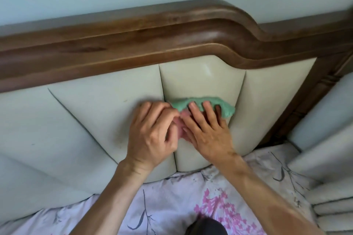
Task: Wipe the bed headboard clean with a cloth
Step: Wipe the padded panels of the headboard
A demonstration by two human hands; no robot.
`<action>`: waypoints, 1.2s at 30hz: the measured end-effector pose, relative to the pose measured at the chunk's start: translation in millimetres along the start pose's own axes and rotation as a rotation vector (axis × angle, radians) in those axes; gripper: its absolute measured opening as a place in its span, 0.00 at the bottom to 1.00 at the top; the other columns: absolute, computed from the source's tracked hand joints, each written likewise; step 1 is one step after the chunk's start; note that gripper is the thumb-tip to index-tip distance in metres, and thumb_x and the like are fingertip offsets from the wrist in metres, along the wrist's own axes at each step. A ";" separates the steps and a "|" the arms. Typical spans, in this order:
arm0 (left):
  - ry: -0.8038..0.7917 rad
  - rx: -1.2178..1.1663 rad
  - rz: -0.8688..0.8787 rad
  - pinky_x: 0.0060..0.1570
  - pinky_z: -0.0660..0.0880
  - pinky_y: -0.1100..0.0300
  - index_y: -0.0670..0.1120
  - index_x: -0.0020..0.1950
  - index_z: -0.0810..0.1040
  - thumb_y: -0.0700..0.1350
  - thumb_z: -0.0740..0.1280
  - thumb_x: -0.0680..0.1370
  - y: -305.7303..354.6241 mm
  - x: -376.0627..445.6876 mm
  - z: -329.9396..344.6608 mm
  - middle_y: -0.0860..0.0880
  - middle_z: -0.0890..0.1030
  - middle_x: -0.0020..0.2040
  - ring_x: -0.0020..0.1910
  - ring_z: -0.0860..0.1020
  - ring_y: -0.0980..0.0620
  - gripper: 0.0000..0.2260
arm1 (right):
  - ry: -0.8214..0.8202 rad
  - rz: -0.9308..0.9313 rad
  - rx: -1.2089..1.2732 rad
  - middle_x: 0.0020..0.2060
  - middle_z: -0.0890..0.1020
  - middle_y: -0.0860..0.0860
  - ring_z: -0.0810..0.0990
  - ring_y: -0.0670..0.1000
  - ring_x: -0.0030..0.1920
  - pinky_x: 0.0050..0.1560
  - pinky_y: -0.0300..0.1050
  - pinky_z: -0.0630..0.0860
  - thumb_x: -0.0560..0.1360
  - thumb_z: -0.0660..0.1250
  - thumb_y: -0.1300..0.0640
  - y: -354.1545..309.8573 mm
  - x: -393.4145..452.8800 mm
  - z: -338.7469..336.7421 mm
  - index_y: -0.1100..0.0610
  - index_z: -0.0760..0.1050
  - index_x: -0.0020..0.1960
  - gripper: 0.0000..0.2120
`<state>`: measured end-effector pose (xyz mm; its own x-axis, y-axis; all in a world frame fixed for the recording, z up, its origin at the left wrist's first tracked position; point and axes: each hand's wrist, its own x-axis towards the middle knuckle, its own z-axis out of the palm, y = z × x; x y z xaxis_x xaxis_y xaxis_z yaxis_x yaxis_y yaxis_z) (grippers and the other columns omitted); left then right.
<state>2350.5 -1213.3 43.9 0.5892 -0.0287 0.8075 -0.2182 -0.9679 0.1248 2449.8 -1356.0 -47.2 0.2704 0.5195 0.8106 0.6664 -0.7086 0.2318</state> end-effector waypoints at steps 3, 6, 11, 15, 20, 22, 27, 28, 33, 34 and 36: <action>-0.007 -0.034 0.034 0.42 0.75 0.48 0.41 0.41 0.80 0.35 0.61 0.74 13.5 -3.0 7.1 0.44 0.81 0.42 0.37 0.75 0.42 0.09 | -0.034 0.024 0.040 0.79 0.55 0.52 0.49 0.60 0.79 0.76 0.61 0.52 0.78 0.67 0.50 -3.1 -8.7 -2.6 0.54 0.61 0.75 0.30; -0.022 -0.078 0.035 0.43 0.75 0.49 0.41 0.45 0.81 0.34 0.62 0.74 21.3 -8.2 12.4 0.44 0.81 0.44 0.39 0.75 0.43 0.09 | 0.022 0.147 0.143 0.81 0.44 0.51 0.41 0.59 0.80 0.78 0.60 0.41 0.83 0.54 0.47 -10.2 47.6 -6.6 0.50 0.51 0.80 0.28; -0.024 -0.099 0.003 0.47 0.76 0.51 0.41 0.49 0.82 0.35 0.61 0.74 24.7 0.1 12.5 0.44 0.82 0.47 0.42 0.78 0.42 0.11 | -0.006 0.390 0.167 0.80 0.54 0.57 0.49 0.62 0.80 0.78 0.63 0.48 0.84 0.52 0.44 8.8 40.7 -13.9 0.54 0.51 0.81 0.29; -0.046 -0.110 0.013 0.46 0.76 0.50 0.40 0.47 0.82 0.33 0.62 0.71 34.1 4.0 20.8 0.44 0.81 0.46 0.43 0.78 0.43 0.10 | -0.219 0.758 0.187 0.78 0.54 0.60 0.49 0.64 0.78 0.75 0.70 0.52 0.78 0.63 0.50 6.0 3.3 -30.3 0.62 0.45 0.78 0.39; -0.089 -0.146 -0.004 0.44 0.76 0.47 0.41 0.45 0.81 0.35 0.62 0.73 40.3 -2.2 26.1 0.45 0.81 0.46 0.43 0.78 0.42 0.08 | -0.066 0.772 0.025 0.69 0.70 0.59 0.69 0.62 0.66 0.65 0.59 0.65 0.76 0.61 0.41 19.4 27.4 -48.0 0.48 0.63 0.76 0.30; -0.138 -0.160 -0.014 0.44 0.75 0.47 0.41 0.44 0.81 0.35 0.62 0.73 39.7 -12.7 26.8 0.45 0.81 0.46 0.43 0.77 0.43 0.08 | -0.013 0.931 0.301 0.55 0.77 0.54 0.76 0.57 0.51 0.53 0.55 0.73 0.73 0.65 0.46 23.3 23.5 -52.8 0.47 0.68 0.69 0.25; -0.208 -0.180 -0.076 0.42 0.76 0.48 0.41 0.42 0.80 0.34 0.64 0.71 32.5 -39.2 34.5 0.46 0.80 0.44 0.41 0.78 0.43 0.06 | 0.050 0.914 0.818 0.35 0.73 0.50 0.71 0.40 0.35 0.37 0.39 0.71 0.74 0.63 0.72 12.3 -9.5 -23.0 0.55 0.68 0.44 0.12; -0.222 -0.172 -0.085 0.41 0.76 0.48 0.42 0.41 0.80 0.34 0.64 0.71 31.0 -42.5 34.2 0.46 0.80 0.43 0.40 0.78 0.43 0.06 | -0.014 0.925 0.863 0.35 0.72 0.51 0.71 0.42 0.35 0.38 0.40 0.71 0.74 0.63 0.74 8.4 -21.8 -21.0 0.58 0.69 0.43 0.12; -0.204 -0.139 -0.127 0.42 0.76 0.49 0.42 0.41 0.80 0.34 0.65 0.70 18.1 -51.8 29.0 0.46 0.80 0.41 0.39 0.76 0.43 0.06 | -0.093 0.744 0.746 0.40 0.75 0.45 0.74 0.44 0.41 0.44 0.43 0.74 0.75 0.67 0.64 -3.1 -23.1 -29.7 0.58 0.76 0.45 0.02; -0.189 -0.130 -0.134 0.43 0.76 0.49 0.41 0.41 0.80 0.34 0.65 0.70 14.8 -51.4 29.7 0.46 0.80 0.41 0.39 0.76 0.43 0.06 | -0.026 0.647 0.709 0.42 0.75 0.44 0.73 0.40 0.43 0.46 0.36 0.72 0.77 0.67 0.59 -1.9 -2.6 -31.1 0.55 0.76 0.47 0.00; -0.170 -0.108 -0.149 0.43 0.75 0.48 0.41 0.40 0.80 0.33 0.64 0.70 8.8 -54.8 31.0 0.45 0.79 0.40 0.39 0.76 0.42 0.06 | 0.050 0.540 0.630 0.45 0.77 0.44 0.74 0.42 0.46 0.52 0.31 0.68 0.78 0.67 0.55 -3.5 27.8 -28.9 0.51 0.75 0.51 0.03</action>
<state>2340.4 -1228.0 -17.1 0.7414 0.0619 0.6683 -0.1958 -0.9325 0.3035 2435.0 -1352.9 -10.0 0.6432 0.1524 0.7503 0.7221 -0.4467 -0.5283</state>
